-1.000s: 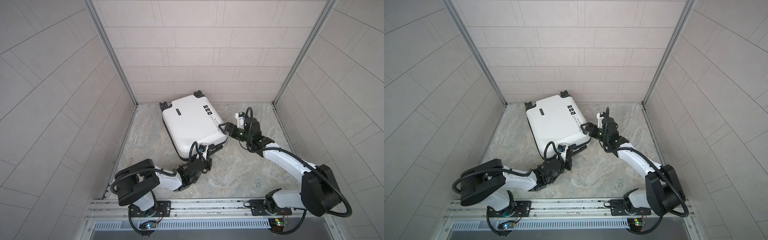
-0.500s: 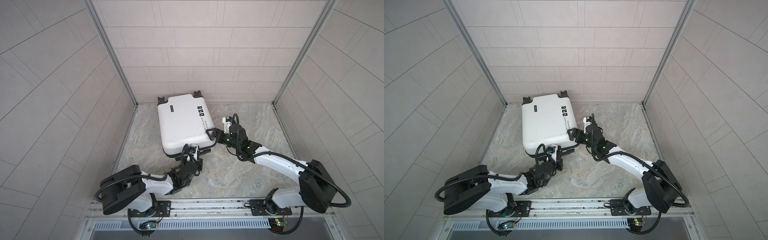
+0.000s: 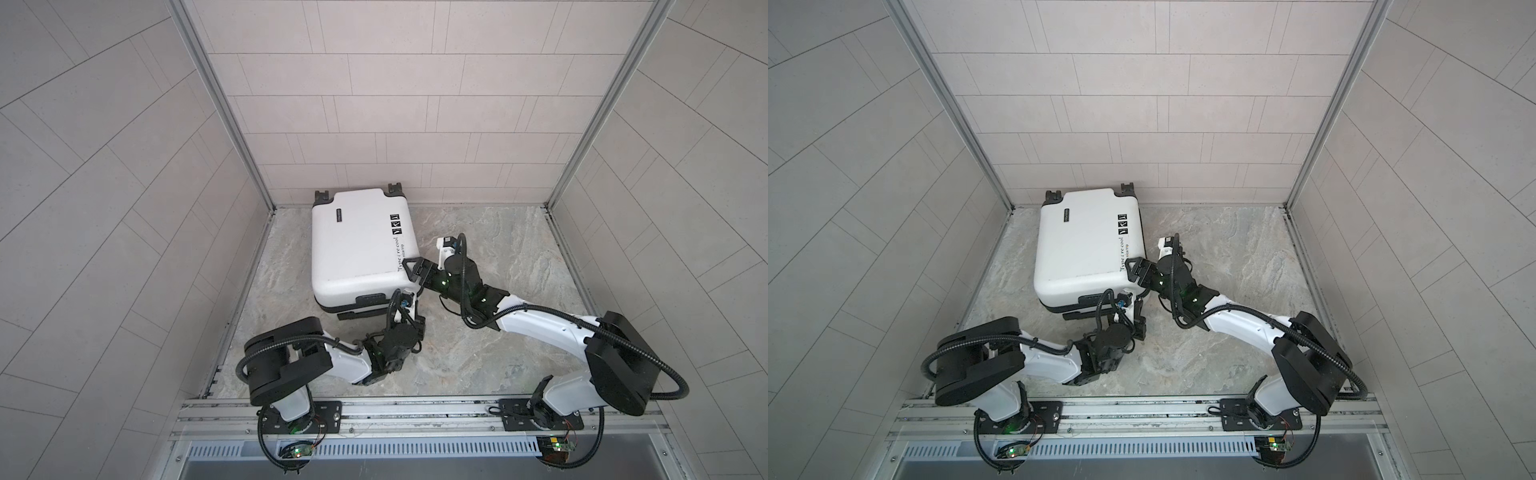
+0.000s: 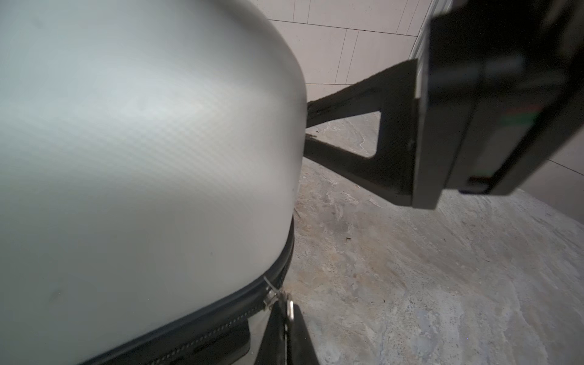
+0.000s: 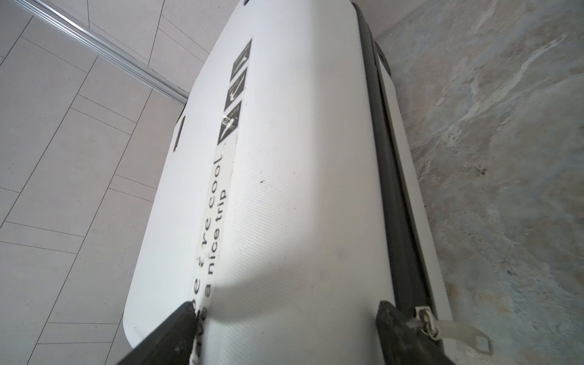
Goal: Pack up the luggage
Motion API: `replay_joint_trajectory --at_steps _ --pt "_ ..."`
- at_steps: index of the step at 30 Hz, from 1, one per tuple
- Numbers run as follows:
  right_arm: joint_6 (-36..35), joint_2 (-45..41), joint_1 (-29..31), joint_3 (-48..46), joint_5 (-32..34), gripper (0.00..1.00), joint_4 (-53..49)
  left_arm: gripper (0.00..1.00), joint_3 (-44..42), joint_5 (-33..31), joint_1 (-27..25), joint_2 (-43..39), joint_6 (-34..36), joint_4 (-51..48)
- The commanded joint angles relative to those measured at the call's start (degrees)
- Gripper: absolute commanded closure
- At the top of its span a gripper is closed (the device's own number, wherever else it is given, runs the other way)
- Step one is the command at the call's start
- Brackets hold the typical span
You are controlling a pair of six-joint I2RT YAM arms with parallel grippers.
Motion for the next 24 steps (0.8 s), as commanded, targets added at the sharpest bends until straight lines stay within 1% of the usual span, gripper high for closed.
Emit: replay_joint_trajectory --at_steps 1,2,3,4,5,7,8,9,10,13,17,21,24 --pt "1.07 -0.96 2.32 0.10 -5.20 0.11 -2.74 1.00 2.21 6.49 -2.57 -0.12 -1.38 6.16" --pt "0.64 -1.70 1.82 -0.05 -5.06 0.10 -3.54 0.99 1.84 5.85 -2.54 -0.95 -1.52 5.42" --pt "0.27 -2.41 1.38 -0.13 -4.94 0.10 -4.18 0.93 1.41 5.35 -2.58 -1.84 -1.85 4.24" --pt "-0.16 -3.13 0.68 -0.24 -4.82 0.09 -5.04 0.81 1.04 4.73 -2.56 -2.98 -2.48 2.39" --pt "-0.57 -3.80 -0.07 -0.31 -4.92 0.09 -5.93 0.67 0.62 3.99 -2.56 -4.26 -3.21 0.35" --pt "-1.46 -4.96 -1.47 -0.21 -5.04 0.08 -7.65 0.45 -0.17 2.93 -2.61 -6.76 -5.23 -3.61" --pt "-1.99 -5.63 -2.24 -0.28 -5.11 0.07 -8.56 0.37 -0.56 2.36 -2.67 -8.28 -6.36 -5.98" --pt "-2.39 -6.19 -3.05 -0.33 -5.28 0.07 -9.34 0.33 -0.76 1.64 -2.72 -9.63 -7.57 -8.55" --pt "-3.00 -7.18 -3.95 -0.39 -5.46 0.06 -10.24 0.30 -0.61 0.83 -2.85 -11.81 -9.39 -13.15" --pt "-4.76 -10.11 -7.35 -0.68 -6.16 0.05 -13.09 0.29 0.13 -0.45 -3.23 -20.25 -14.30 -26.81" --pt "-7.47 -14.03 -12.21 -0.85 -6.87 0.04 -18.09 0.29 1.56 -2.15 -3.33 -31.69 -24.48 -46.00" --pt "-11.06 -16.92 -15.32 -0.10 -6.08 0.04 -24.20 0.29 2.09 -4.40 -3.30 -41.97 -32.19 -58.81" --pt "-14.61 -17.99 -16.25 1.05 -4.71 0.04 -28.86 0.27 3.02 -7.02 -3.08 -47.64 -32.98 -64.28"
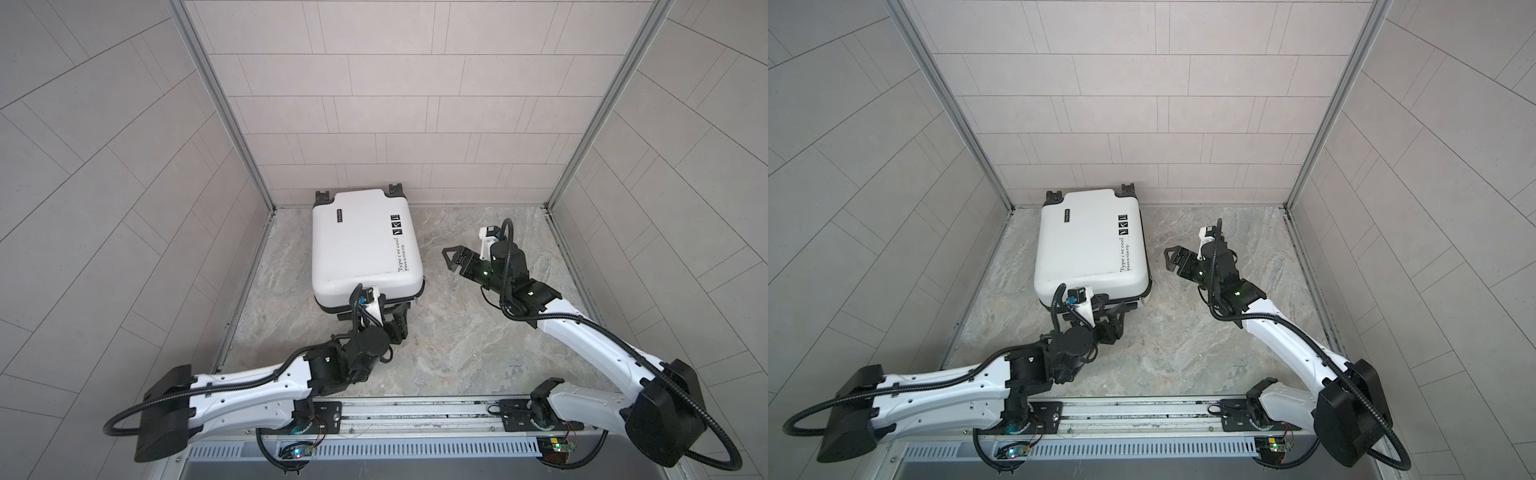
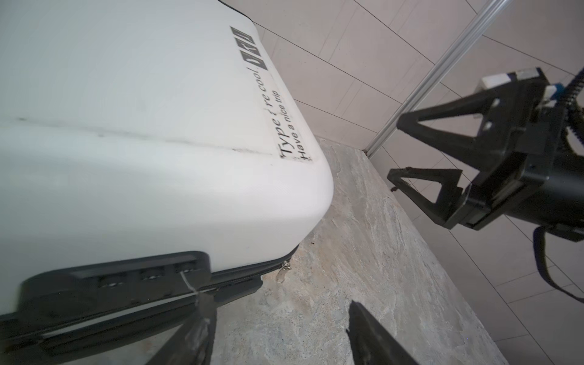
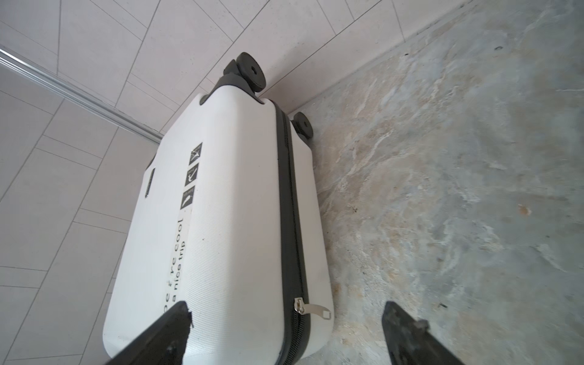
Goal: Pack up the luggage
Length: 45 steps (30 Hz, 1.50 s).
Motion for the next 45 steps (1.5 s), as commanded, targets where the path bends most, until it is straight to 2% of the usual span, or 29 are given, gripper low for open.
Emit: replay_joint_trajectory --at_steps 1,3,6,8,10,12,15,16,17,20,25,29,36,45 --pt "-5.75 -1.39 -0.59 1.56 1.33 0.04 -7.99 0.25 2.77 -5.28 0.25 -4.58 -5.71 -13.51" --pt "-7.49 -1.73 -0.90 2.08 2.23 0.05 -10.37 0.20 4.27 -5.35 0.54 -5.14 -2.66 -14.32" --pt "-9.55 -2.68 -1.31 2.08 3.57 0.05 -12.61 0.06 7.66 -5.24 1.57 -4.56 -0.48 -16.43" --pt "-10.41 -3.37 -1.69 1.63 3.70 0.05 -13.30 0.01 9.70 -2.73 2.48 -2.75 2.73 -15.12" --pt "-11.23 -3.80 -1.94 1.36 3.81 0.05 -14.16 0.00 11.74 0.82 3.63 -1.01 5.67 -13.99" --pt "-11.91 -4.18 -2.11 1.06 3.98 0.05 -14.80 0.00 14.02 3.66 5.12 0.47 5.29 -14.88" --pt "-12.56 -5.01 -2.73 0.48 4.07 0.05 -15.29 0.00 16.21 3.24 6.53 1.60 1.20 -17.35" --pt "-12.71 -5.34 -2.85 0.21 4.05 0.05 -15.38 0.07 15.60 2.47 6.60 1.72 -1.27 -16.95" --pt "-12.82 -5.69 -3.04 -0.01 4.11 0.04 -15.38 0.10 14.21 2.15 6.67 1.46 -1.71 -14.39" --pt "-13.26 -6.30 -3.37 -0.75 4.23 0.04 -15.21 0.11 8.81 4.23 7.52 -1.14 0.11 -4.66" --pt "-14.07 -6.31 -3.41 -2.62 4.14 0.04 -14.34 0.06 -1.08 3.63 7.69 -3.67 -8.90 7.39" --pt "-14.07 -6.32 -3.45 -4.70 3.40 0.05 -11.91 0.09 -3.66 4.88 7.30 -3.06 -18.81 4.58" --pt "-14.03 -6.14 -3.41 -6.62 3.25 0.07 -10.13 0.11 -10.87 -0.58 2.26 1.48 -34.81 10.76" --pt "-12.43 -6.25 -3.41 -8.85 2.75 0.08 -8.18 0.16 -17.60 -3.13 1.75 9.66 -49.74 22.55"
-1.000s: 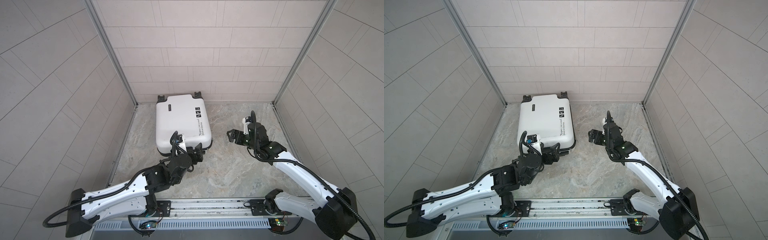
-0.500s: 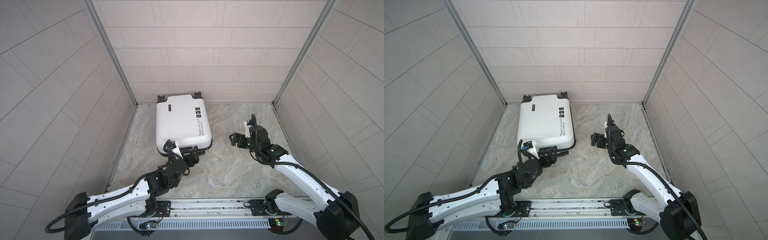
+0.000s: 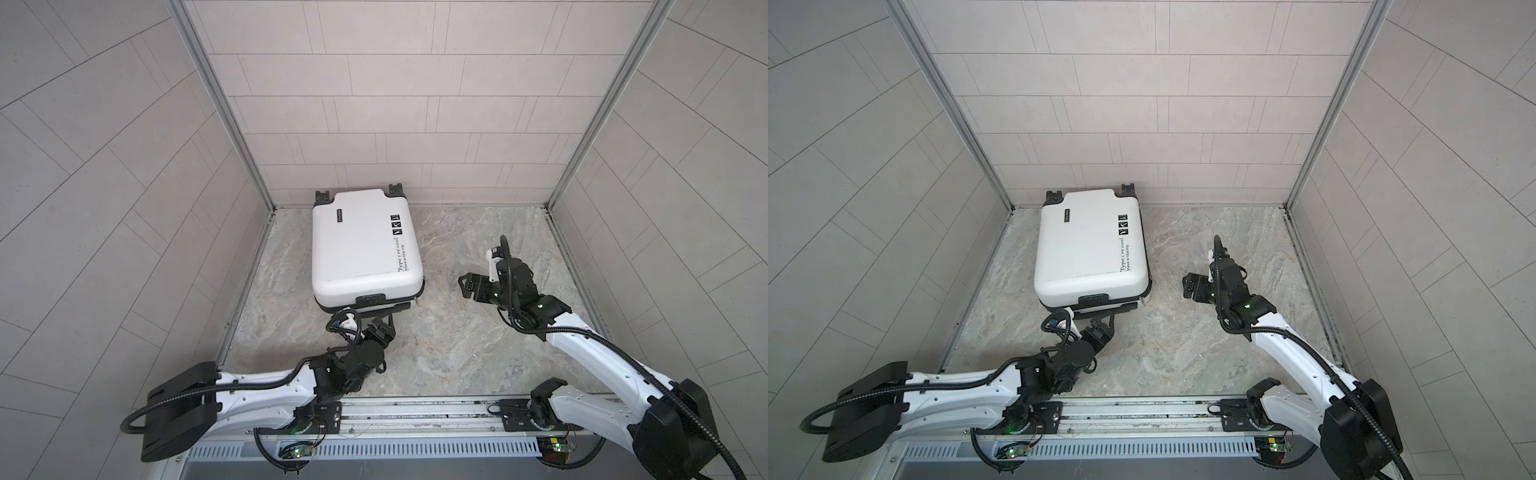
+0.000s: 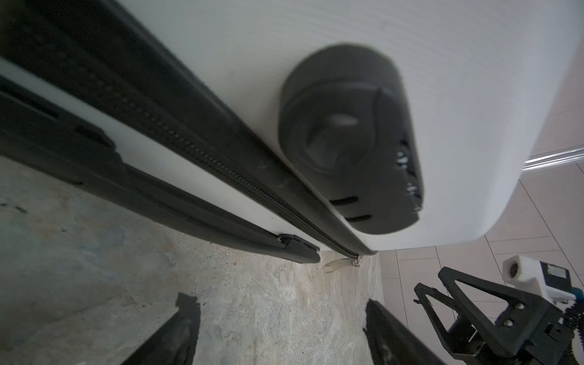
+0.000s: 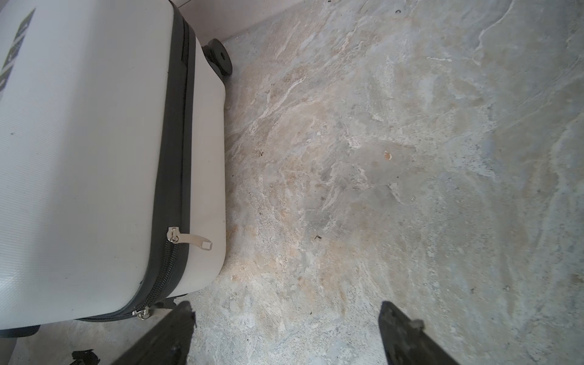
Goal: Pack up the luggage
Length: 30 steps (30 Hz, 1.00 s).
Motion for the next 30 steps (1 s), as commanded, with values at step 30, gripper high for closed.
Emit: replay_joint_trajectory --at_steps 30 --pt "2.84 1.69 1.32 -2.28 -4.69 0.21 5.95 0.41 -5.90 -4.91 7.06 41.12 -22.97 55.52"
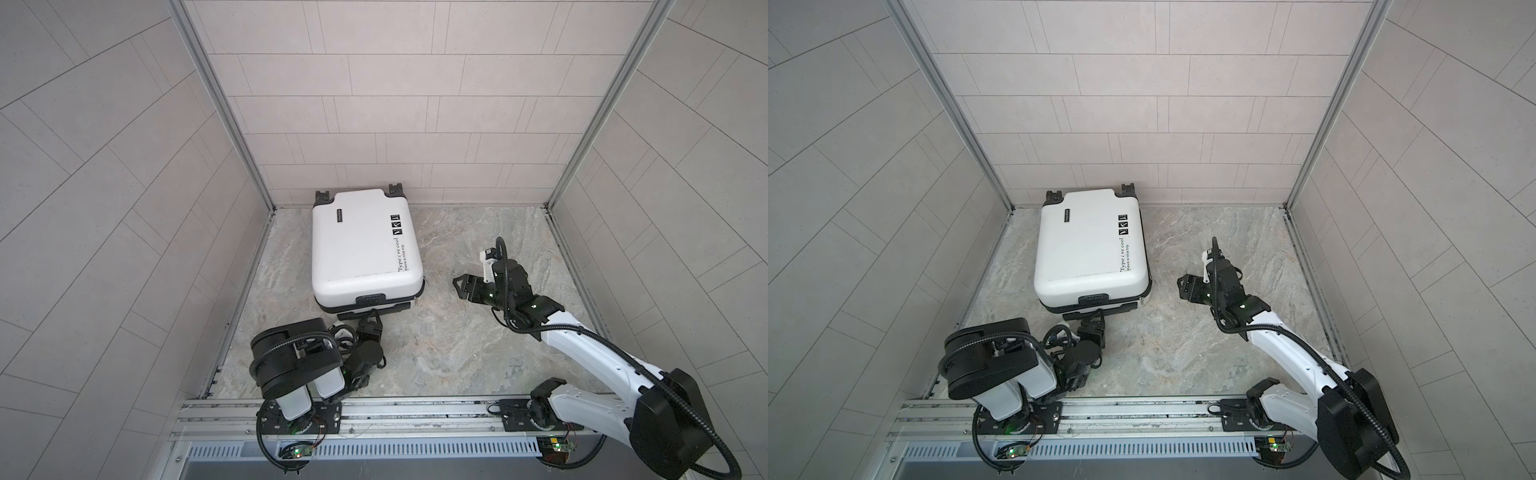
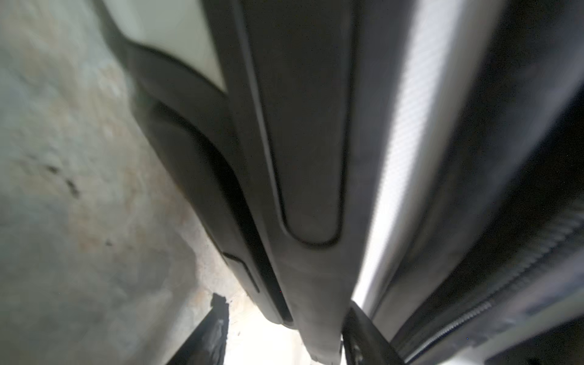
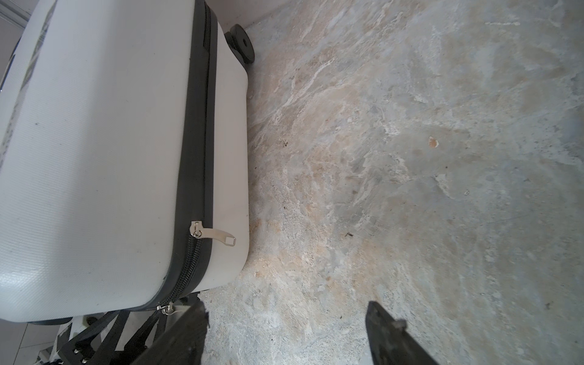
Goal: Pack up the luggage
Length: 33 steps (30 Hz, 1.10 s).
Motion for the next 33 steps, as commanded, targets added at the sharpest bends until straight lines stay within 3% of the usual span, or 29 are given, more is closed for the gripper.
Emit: replay_joint_trajectory --at_steps 1,10,22,26,30,33 --pt "0.04 -0.94 0.30 -1.05 -0.03 0.21 0.74 0.41 0.94 -0.17 0.80 1.82 -2.69 2.73" --pt "-0.87 -2.53 1.63 -3.01 -0.52 0.26 2.75 0.42 2.46 1.25 4.03 2.81 -2.68 2.81" --pt "-4.87 -4.12 9.52 -7.07 2.37 0.33 6.09 0.57 5.29 3.74 8.17 2.88 -0.90 2.80" --pt "-5.40 -3.77 11.97 -10.26 2.46 0.27 12.36 0.66 5.83 4.67 9.56 2.23 0.32 2.79" --pt "-8.79 -2.29 14.90 -14.67 2.73 0.25 23.27 0.82 5.78 5.64 10.57 1.48 1.69 2.82" --pt "-12.01 1.32 17.00 -13.54 2.46 0.26 26.00 0.92 5.50 6.10 10.78 0.96 2.37 2.77"
